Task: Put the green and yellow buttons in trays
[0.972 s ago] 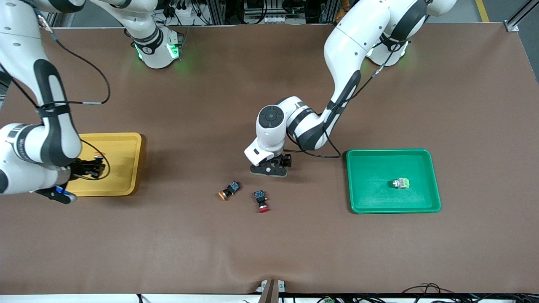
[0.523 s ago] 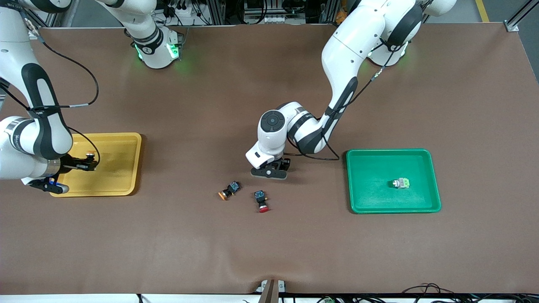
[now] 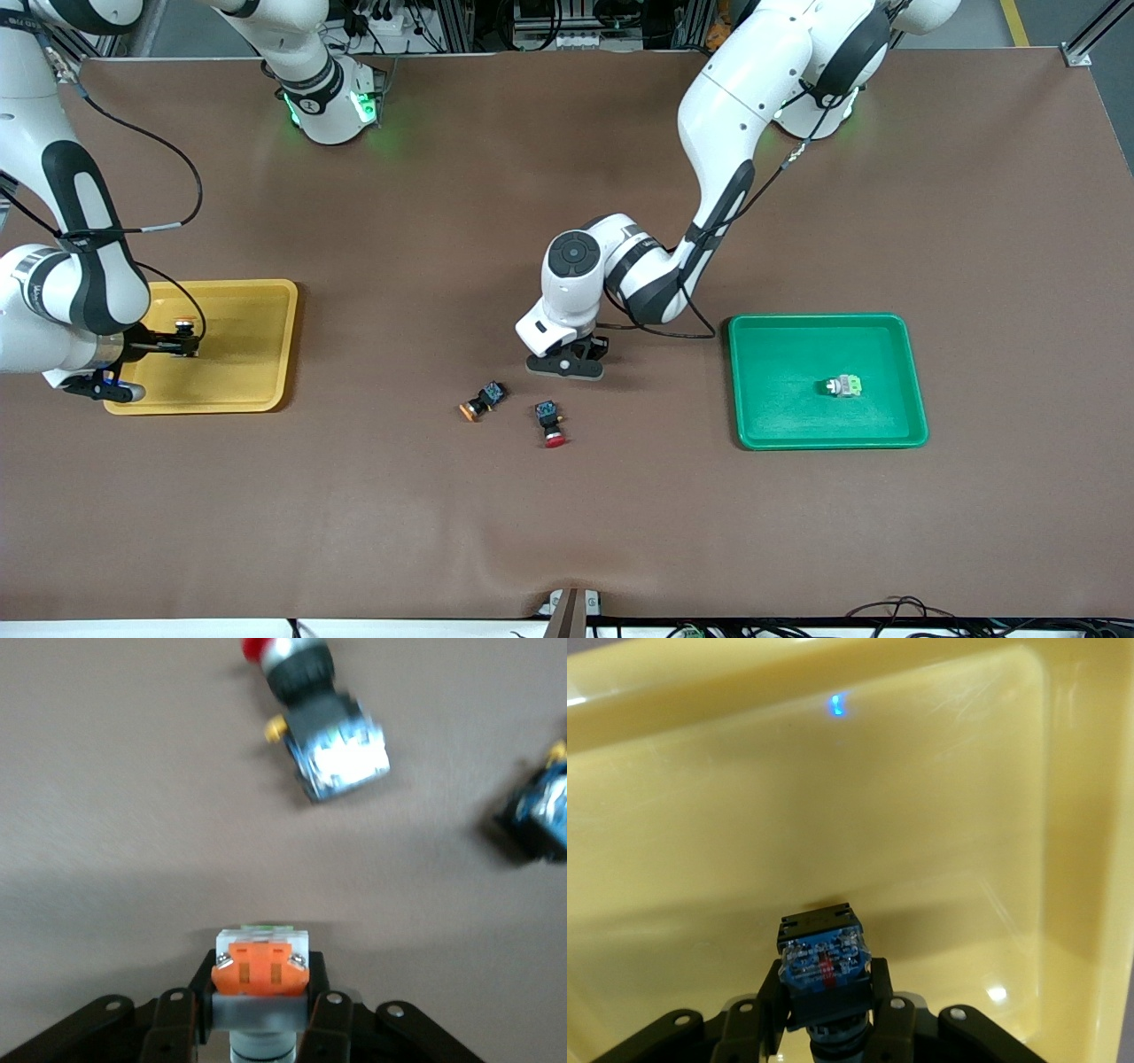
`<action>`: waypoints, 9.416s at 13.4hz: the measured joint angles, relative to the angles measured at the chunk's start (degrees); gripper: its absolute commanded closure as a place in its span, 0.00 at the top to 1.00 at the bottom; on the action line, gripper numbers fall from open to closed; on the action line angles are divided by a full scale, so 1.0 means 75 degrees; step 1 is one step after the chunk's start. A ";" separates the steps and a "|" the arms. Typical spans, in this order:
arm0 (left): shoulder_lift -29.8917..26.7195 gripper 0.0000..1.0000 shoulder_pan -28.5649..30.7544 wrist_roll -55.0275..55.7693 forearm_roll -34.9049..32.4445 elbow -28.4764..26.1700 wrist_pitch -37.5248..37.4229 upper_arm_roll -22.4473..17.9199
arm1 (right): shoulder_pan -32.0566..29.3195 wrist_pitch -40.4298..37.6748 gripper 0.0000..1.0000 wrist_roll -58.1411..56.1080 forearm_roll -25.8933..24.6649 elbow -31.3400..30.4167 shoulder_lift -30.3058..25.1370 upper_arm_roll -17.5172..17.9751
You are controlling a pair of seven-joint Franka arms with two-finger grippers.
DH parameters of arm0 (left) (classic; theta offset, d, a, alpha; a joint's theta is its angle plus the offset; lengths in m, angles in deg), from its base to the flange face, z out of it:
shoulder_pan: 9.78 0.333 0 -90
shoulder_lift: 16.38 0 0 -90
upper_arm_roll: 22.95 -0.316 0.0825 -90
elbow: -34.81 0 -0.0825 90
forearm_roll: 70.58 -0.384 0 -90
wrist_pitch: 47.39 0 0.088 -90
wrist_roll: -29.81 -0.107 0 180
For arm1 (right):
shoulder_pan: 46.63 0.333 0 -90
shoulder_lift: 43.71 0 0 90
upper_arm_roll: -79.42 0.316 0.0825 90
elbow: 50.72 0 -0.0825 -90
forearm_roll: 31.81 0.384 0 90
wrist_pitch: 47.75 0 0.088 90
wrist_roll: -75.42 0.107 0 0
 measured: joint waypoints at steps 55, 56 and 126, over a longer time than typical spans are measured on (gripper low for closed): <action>-0.3943 1.00 0.7169 -0.6765 0.0220 -0.6050 0.1453 0.0813 | 0.6116 0.1768 0.00 1.0251 0.2051 0.2868 0.1940 0.0267; -0.3953 1.00 0.7170 -0.6773 0.0219 -0.6011 0.1460 0.0813 | 0.6090 0.1312 0.00 1.0251 0.2051 0.3044 0.1939 0.0234; -0.7763 1.00 0.5634 -0.3831 0.1548 -0.1924 -0.7099 0.0252 | 0.1969 -0.5040 1.00 0.0618 0.0609 0.4666 -0.1970 0.0777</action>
